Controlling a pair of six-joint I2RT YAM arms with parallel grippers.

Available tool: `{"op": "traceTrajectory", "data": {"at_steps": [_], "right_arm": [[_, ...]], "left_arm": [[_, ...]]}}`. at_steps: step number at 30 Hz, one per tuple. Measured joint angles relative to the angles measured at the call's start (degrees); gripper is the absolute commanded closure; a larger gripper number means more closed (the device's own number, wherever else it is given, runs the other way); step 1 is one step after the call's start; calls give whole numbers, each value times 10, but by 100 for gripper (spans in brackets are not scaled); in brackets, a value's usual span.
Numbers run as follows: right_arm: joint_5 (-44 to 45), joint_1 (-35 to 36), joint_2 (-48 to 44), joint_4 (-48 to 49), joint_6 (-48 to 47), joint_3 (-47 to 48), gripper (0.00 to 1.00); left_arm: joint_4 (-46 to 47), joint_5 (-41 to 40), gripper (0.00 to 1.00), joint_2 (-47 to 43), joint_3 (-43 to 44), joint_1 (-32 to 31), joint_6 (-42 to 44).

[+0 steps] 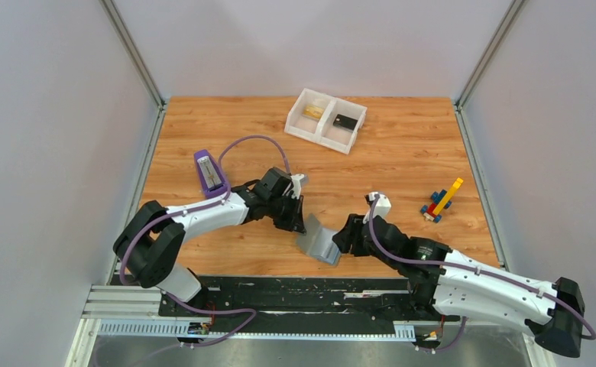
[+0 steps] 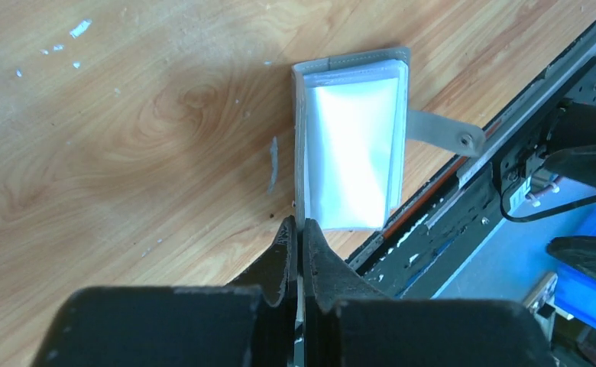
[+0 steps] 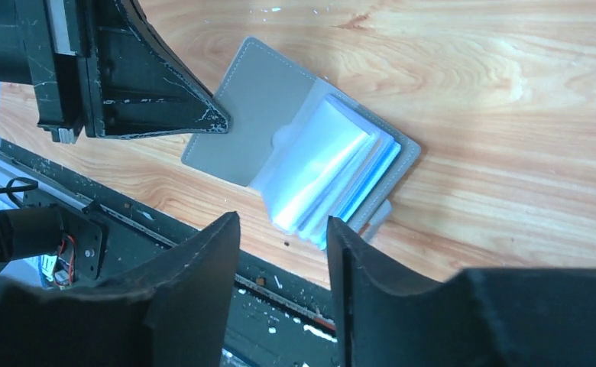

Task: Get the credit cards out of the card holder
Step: Open the card holder at the center of the board.

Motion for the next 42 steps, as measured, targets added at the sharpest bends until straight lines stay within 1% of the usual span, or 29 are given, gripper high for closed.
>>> {"op": "traceTrajectory", "data": {"at_steps": [3,7,9,12,13,16,18,21,27,30,35,42], "right_arm": [[0,0,-3,-43,21,27,52],[-13,0,16,-59,49,85,52],[-20,0,46,-57,58,104,49],[-28,0,112,-53,77,130,40],[-30,0,134,-51,84,132,38],[-31,0,187,-56,111,130,37],[-31,0,205,-57,131,125,37],[-33,0,210,-57,159,108,36],[-41,0,188,-39,182,64,41],[-43,0,171,-28,193,50,42],[-48,0,159,-1,210,27,37],[-58,-2,175,26,222,16,36]], "left_arm": [[14,3,100,-5,-14,0,-10],[23,0,100,-26,-41,0,-30],[27,-8,100,-37,-54,0,-42],[34,-18,100,-52,-73,0,-59],[36,-22,100,-55,-78,0,-65],[40,-31,100,-58,-89,0,-78],[45,-34,100,-58,-95,0,-84],[49,-37,100,-63,-104,0,-89],[54,-40,100,-83,-118,0,-94],[54,-42,100,-88,-119,0,-95],[56,-42,100,-87,-121,0,-95],[61,-42,100,-87,-127,0,-95]]}}
